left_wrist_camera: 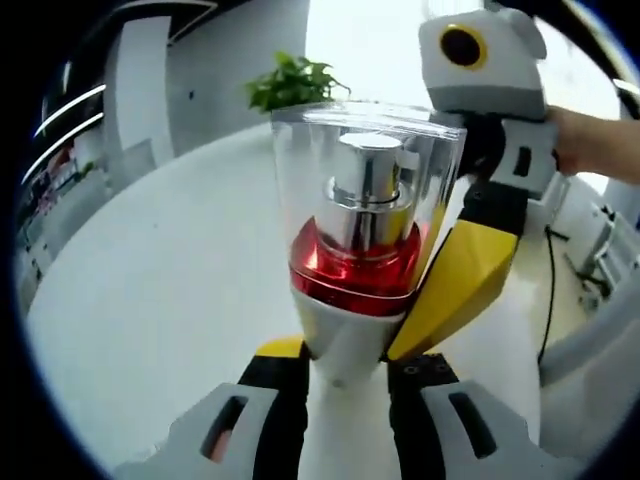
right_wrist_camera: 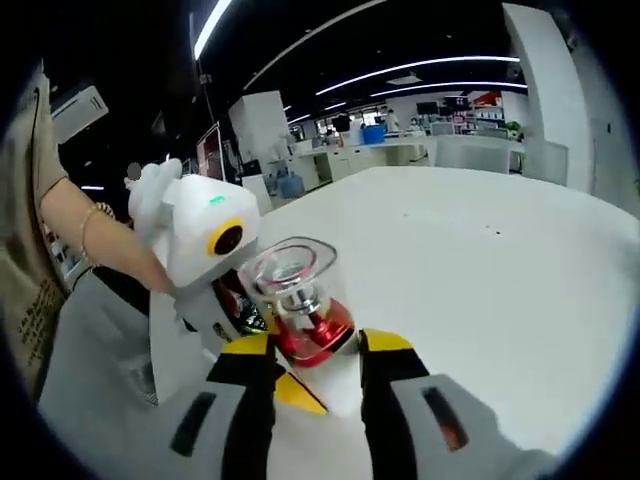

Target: Arrange the skincare products in the storage area until every visible bottle or jar stands upright without overlapping.

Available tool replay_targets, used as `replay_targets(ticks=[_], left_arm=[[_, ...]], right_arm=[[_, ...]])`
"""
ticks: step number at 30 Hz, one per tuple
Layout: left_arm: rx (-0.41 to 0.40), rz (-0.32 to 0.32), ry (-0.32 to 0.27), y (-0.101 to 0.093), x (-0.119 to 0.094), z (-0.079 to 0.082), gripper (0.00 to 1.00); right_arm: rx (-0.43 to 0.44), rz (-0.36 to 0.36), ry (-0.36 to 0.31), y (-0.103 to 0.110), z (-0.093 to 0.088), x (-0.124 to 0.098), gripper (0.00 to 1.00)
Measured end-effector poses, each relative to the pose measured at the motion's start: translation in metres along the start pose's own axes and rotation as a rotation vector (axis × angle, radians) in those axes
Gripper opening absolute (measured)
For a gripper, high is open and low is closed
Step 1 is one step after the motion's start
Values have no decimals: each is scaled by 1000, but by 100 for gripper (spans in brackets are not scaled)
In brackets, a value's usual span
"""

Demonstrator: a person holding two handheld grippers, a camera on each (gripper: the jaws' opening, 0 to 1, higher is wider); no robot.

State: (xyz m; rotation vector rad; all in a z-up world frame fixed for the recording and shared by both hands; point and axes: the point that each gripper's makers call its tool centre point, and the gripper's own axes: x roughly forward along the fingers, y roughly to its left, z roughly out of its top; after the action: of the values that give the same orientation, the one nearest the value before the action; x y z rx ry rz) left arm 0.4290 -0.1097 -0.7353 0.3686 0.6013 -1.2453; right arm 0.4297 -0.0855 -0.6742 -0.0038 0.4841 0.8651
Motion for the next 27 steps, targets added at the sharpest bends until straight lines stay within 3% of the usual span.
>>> replay_targets(ticks=[14,27], left_arm=[[5,-9,-14,21,14,11,27],[9,-3,8,24,16,9,27]], right_arm=[[5,-6,-29,-26,10,6,32],[22,16,-29,-28,10,7,33]])
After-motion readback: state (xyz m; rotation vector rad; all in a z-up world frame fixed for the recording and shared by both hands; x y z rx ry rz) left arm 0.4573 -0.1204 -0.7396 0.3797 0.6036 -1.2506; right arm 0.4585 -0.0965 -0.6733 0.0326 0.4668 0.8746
